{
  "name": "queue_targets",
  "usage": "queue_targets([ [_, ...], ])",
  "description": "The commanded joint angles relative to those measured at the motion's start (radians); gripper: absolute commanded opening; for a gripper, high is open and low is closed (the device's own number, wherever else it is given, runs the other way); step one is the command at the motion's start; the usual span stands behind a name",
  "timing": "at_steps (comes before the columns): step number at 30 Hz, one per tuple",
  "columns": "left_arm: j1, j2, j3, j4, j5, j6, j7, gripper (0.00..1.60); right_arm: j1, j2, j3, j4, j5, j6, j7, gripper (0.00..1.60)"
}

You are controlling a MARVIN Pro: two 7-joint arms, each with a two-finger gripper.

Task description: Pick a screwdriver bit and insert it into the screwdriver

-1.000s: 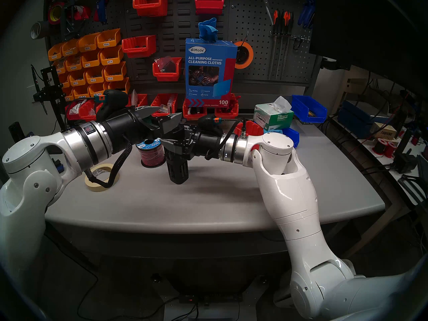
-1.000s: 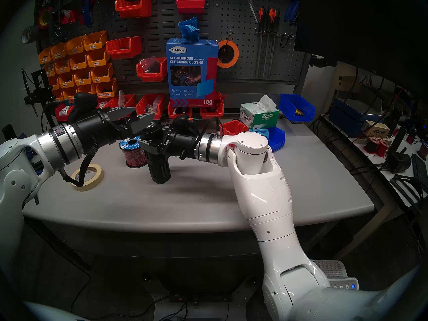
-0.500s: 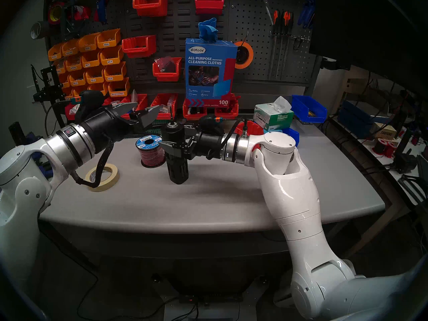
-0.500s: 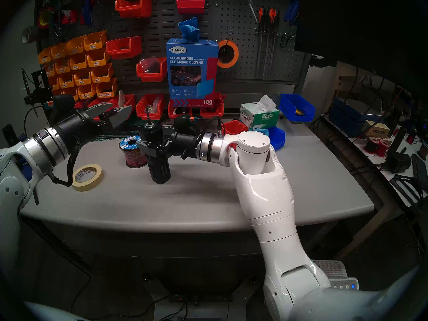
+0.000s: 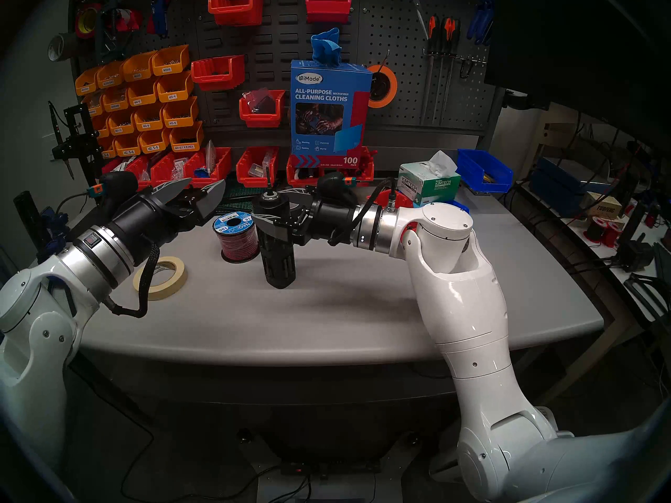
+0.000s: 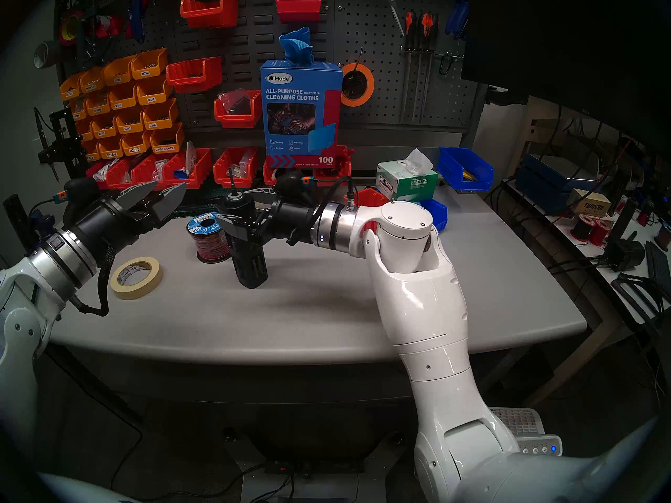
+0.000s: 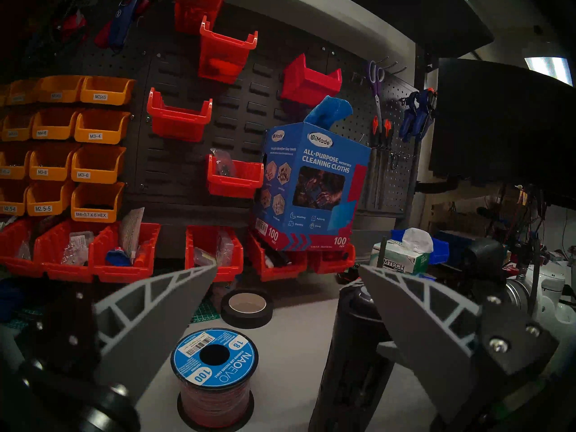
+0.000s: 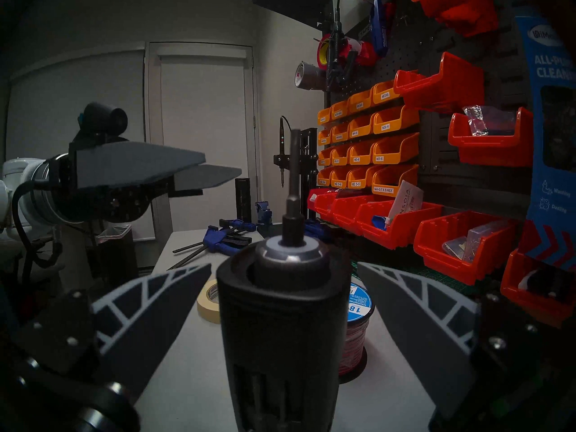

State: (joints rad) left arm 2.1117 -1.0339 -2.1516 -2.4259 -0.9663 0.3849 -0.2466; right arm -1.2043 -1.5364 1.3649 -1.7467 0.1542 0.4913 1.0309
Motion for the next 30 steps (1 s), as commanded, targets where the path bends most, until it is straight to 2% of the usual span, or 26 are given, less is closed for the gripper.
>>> queue_targets([
  [1,0.044,-0.047,-0.015,-0.018,0.022,-0.059,-0.038,1.60,0.011,-0.011,0.012,-0.062,0.013,-0.003,0.002,1.60],
  [13,0.094,-0.093,0.009,-0.018,0.117,-0.116,-0.033,1.60,-0.018,-0.011,0.036,-0.143,0.033,0.008,0.013,1.60],
  [19,0.095,-0.108,0.048,-0.018,0.174,-0.127,0.006,1.60,-0.050,-0.005,0.053,-0.208,0.031,0.012,0.009,1.60],
  [30,0.119,-0.138,0.097,-0.018,0.287,-0.162,0.083,1.60,-0.154,0.005,0.157,-0.335,0.029,0.016,-0.039,1.60],
])
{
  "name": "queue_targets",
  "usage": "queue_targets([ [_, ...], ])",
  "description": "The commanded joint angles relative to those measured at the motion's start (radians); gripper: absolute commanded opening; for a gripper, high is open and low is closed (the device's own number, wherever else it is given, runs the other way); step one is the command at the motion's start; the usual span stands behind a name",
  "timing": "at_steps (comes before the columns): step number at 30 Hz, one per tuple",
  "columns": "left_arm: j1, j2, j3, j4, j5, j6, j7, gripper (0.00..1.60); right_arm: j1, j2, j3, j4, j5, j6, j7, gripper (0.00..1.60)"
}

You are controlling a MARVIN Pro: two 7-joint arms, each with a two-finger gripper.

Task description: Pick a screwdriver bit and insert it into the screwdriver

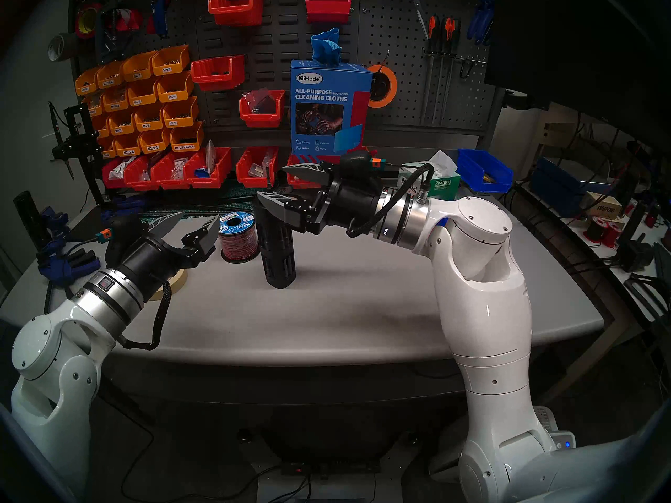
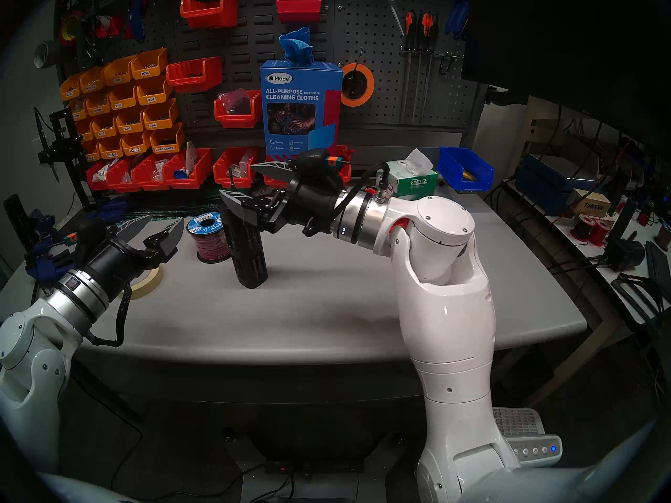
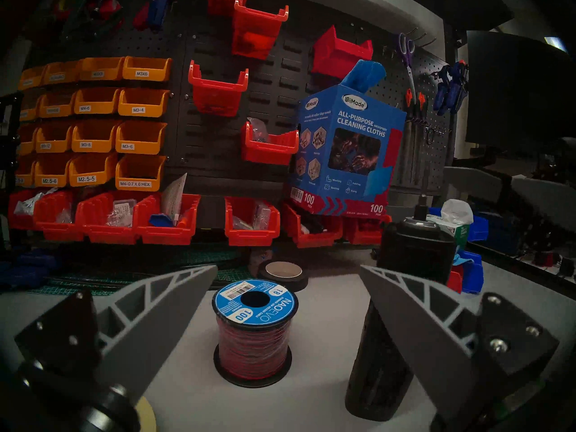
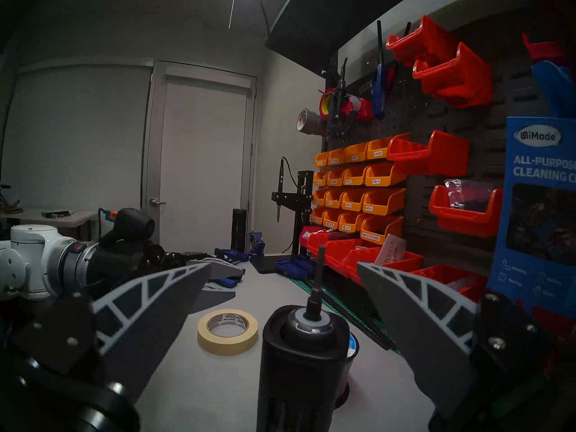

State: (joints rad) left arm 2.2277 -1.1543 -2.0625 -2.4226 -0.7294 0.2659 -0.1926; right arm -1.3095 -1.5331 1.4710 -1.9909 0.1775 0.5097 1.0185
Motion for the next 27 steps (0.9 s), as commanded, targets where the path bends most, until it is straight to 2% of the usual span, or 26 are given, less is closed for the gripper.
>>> queue_targets([
  [1,0.006,-0.025,0.025,-0.021,0.080,-0.055,0.049,1.60,-0.080,0.000,0.071,-0.130,0.002,0.005,-0.042,1.60],
  [2,0.007,-0.028,0.032,-0.021,0.097,-0.062,0.058,1.60,-0.078,-0.001,0.078,-0.119,0.007,-0.002,-0.037,1.60],
  [4,0.012,-0.032,0.054,-0.021,0.152,-0.087,0.083,1.60,-0.110,-0.005,0.096,-0.155,0.003,0.005,-0.054,1.60],
  [7,0.015,-0.041,0.072,-0.021,0.175,-0.099,0.097,1.60,-0.134,-0.012,0.114,-0.175,0.001,0.004,-0.070,1.60],
  [10,0.030,-0.060,0.108,-0.021,0.262,-0.171,0.126,1.60,-0.190,-0.026,0.147,-0.224,-0.014,0.003,-0.115,1.60],
  [14,0.056,-0.091,0.138,-0.021,0.330,-0.227,0.141,1.60,-0.230,-0.047,0.172,-0.241,-0.021,-0.006,-0.155,1.60],
  [16,0.062,-0.101,0.145,-0.021,0.351,-0.235,0.141,1.60,-0.238,-0.050,0.174,-0.245,-0.025,-0.008,-0.165,1.60],
  [20,0.107,-0.134,0.182,-0.021,0.420,-0.298,0.152,1.60,-0.261,-0.061,0.178,-0.247,-0.034,-0.018,-0.190,1.60],
  [27,0.163,-0.181,0.233,-0.021,0.492,-0.403,0.168,1.60,-0.271,-0.070,0.171,-0.224,-0.046,-0.045,-0.233,1.60],
])
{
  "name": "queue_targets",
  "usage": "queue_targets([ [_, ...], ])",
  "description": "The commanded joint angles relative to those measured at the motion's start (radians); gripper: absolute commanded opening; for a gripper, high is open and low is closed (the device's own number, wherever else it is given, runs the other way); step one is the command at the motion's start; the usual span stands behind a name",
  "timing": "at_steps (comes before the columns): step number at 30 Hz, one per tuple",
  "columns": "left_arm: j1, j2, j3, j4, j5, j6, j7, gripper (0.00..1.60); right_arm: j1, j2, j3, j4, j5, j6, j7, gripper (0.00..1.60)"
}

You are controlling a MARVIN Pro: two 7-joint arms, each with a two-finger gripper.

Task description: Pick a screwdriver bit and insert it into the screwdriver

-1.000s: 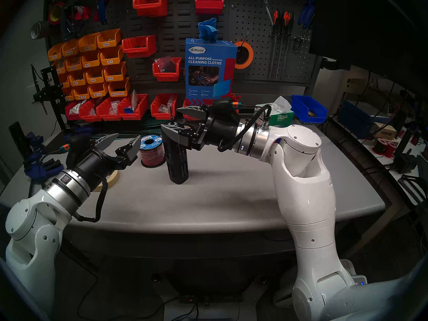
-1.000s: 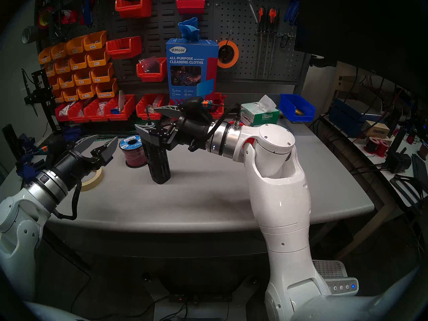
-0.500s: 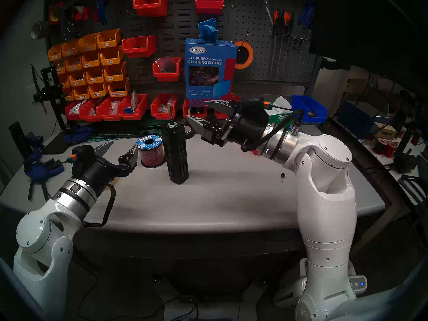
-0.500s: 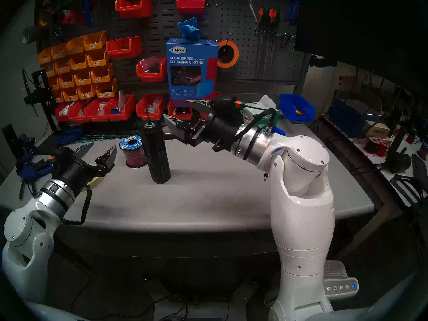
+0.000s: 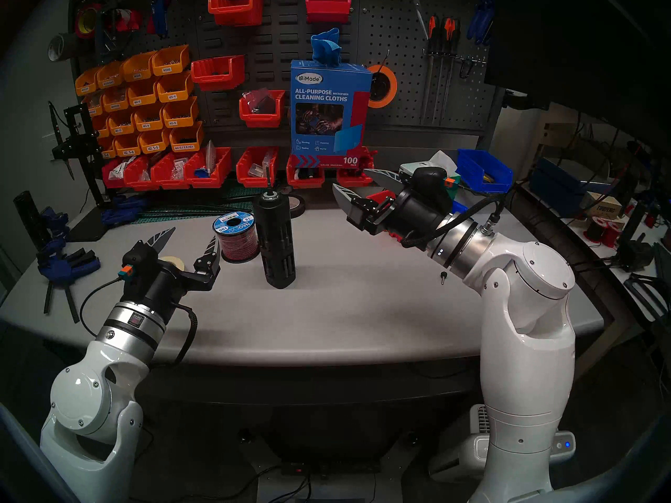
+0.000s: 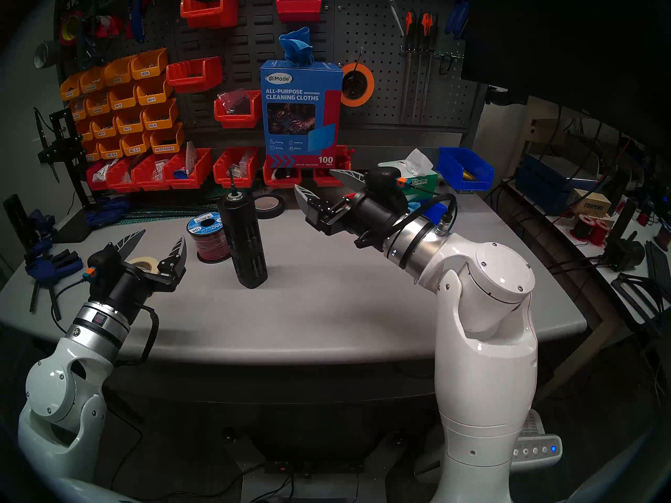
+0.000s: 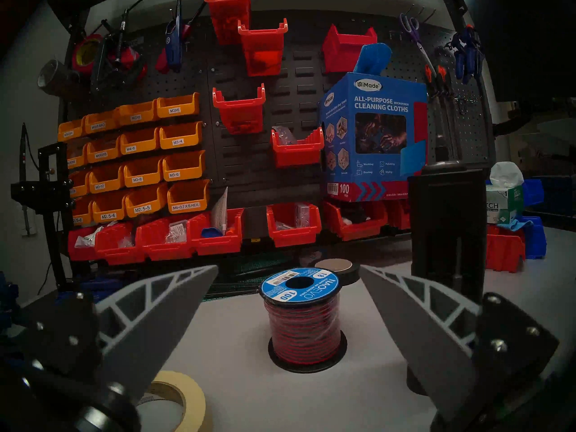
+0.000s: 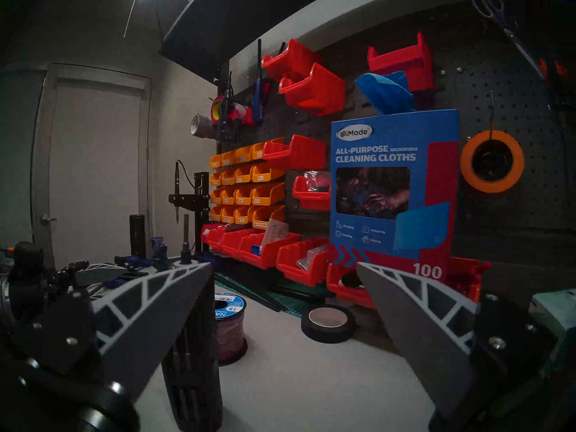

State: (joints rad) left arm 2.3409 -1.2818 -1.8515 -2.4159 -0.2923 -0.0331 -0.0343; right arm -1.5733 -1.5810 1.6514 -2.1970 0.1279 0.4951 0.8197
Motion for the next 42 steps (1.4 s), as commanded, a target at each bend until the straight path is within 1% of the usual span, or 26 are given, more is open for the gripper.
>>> queue_targets([
  [1,0.053,-0.059,0.026,-0.028,0.063,-0.113,0.011,1.60,-0.007,-0.022,-0.012,-0.014,0.002,-0.035,-0.044,1.60],
  [6,0.077,-0.069,0.040,-0.028,0.087,-0.184,0.028,1.60,-0.005,-0.025,-0.017,0.000,-0.003,-0.051,-0.063,1.60],
  [14,0.092,-0.075,0.049,-0.028,0.108,-0.227,0.040,1.60,-0.004,-0.027,-0.025,0.015,0.005,-0.066,-0.085,1.60],
  [22,0.098,-0.072,0.050,-0.028,0.112,-0.235,0.039,1.60,-0.005,-0.029,-0.027,0.021,0.018,-0.076,-0.105,1.60],
  [42,0.101,-0.076,0.049,-0.028,0.115,-0.241,0.036,1.60,-0.007,-0.029,-0.030,0.021,0.023,-0.083,-0.115,1.60],
])
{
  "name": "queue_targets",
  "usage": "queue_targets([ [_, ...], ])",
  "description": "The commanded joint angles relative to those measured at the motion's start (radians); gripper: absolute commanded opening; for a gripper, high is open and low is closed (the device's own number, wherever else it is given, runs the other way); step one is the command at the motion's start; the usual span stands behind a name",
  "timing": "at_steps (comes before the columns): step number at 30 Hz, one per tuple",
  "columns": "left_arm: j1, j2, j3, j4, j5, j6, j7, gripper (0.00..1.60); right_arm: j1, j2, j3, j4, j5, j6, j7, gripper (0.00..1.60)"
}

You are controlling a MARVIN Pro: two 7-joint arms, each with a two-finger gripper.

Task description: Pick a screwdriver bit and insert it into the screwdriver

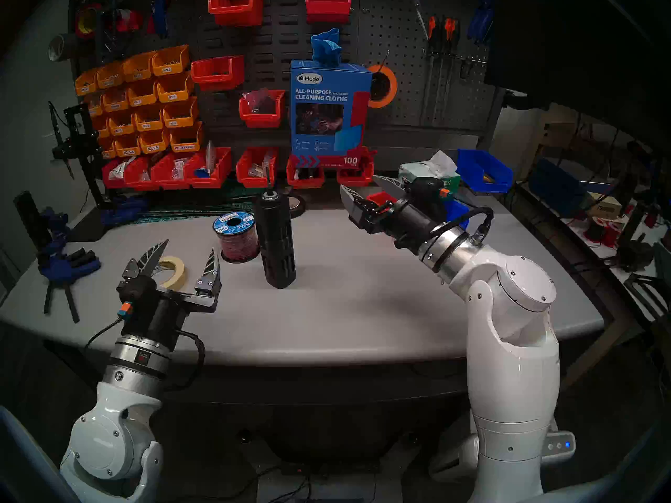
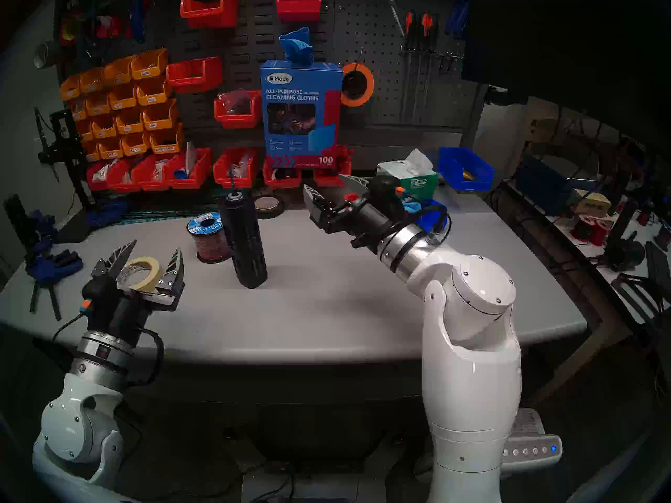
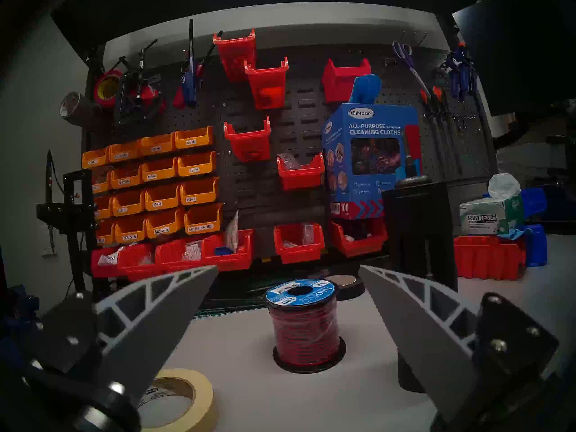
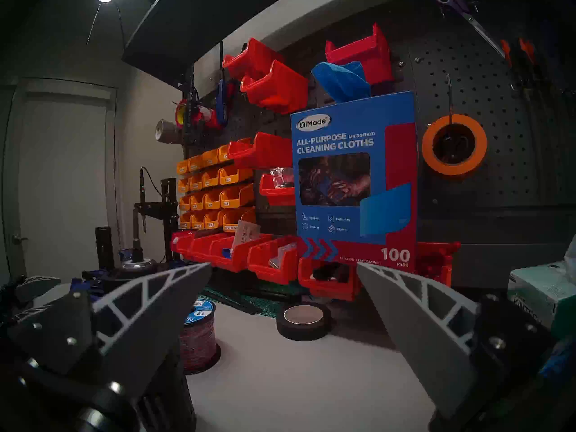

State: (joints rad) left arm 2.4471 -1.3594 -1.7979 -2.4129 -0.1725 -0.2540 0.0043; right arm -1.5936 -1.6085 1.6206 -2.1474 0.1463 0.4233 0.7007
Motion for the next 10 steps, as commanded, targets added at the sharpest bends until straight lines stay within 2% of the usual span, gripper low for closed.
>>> queue_targets([
  [1,-0.006,0.000,-0.004,-0.031,-0.005,-0.020,-0.003,1.60,0.013,-0.002,0.001,-0.028,0.005,-0.012,0.004,1.60],
  [10,-0.006,-0.003,-0.006,-0.031,-0.006,-0.020,-0.007,1.60,0.013,0.000,0.000,-0.028,0.006,-0.013,0.002,1.60],
])
